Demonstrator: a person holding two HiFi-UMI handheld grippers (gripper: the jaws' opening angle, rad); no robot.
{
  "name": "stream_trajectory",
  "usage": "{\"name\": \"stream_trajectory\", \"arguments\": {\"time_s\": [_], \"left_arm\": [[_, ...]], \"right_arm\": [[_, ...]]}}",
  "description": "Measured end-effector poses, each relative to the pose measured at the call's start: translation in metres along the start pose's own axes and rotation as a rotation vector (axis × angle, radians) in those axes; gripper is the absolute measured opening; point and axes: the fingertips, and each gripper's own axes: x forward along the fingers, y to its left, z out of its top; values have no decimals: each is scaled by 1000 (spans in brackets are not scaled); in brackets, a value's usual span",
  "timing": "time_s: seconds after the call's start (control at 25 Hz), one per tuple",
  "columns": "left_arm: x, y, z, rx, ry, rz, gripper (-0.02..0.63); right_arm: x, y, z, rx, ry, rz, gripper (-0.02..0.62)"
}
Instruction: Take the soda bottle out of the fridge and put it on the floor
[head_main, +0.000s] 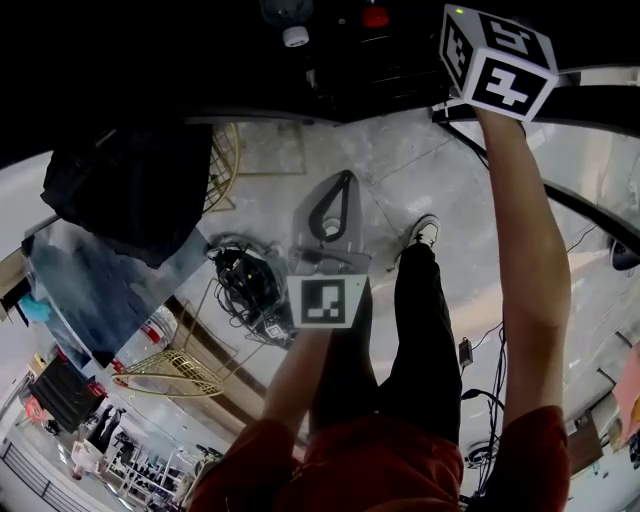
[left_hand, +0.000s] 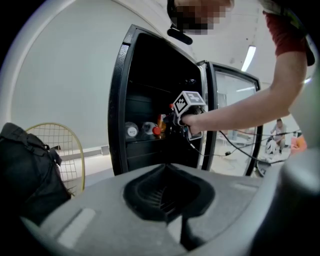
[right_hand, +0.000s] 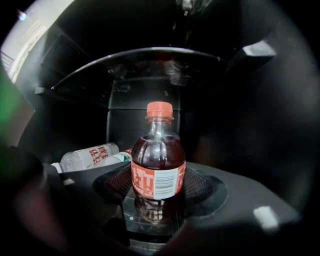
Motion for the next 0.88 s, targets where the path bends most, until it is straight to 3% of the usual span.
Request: {"name": "stream_trajectory", "arguments": {"time_s": [0.32,0.6,0.88], "left_arm": [[-3,-1,0,0,7,5,0],[-5,-9,4,4,-2,3,0],[-7,-14,7,19,-1,-2,0]], "right_arm": [[-31,-1,4,-55,-27,6,304],[-74,2,7,-23,-65,-3,304],[-128,26,1,-55,-104,55,304]]}}
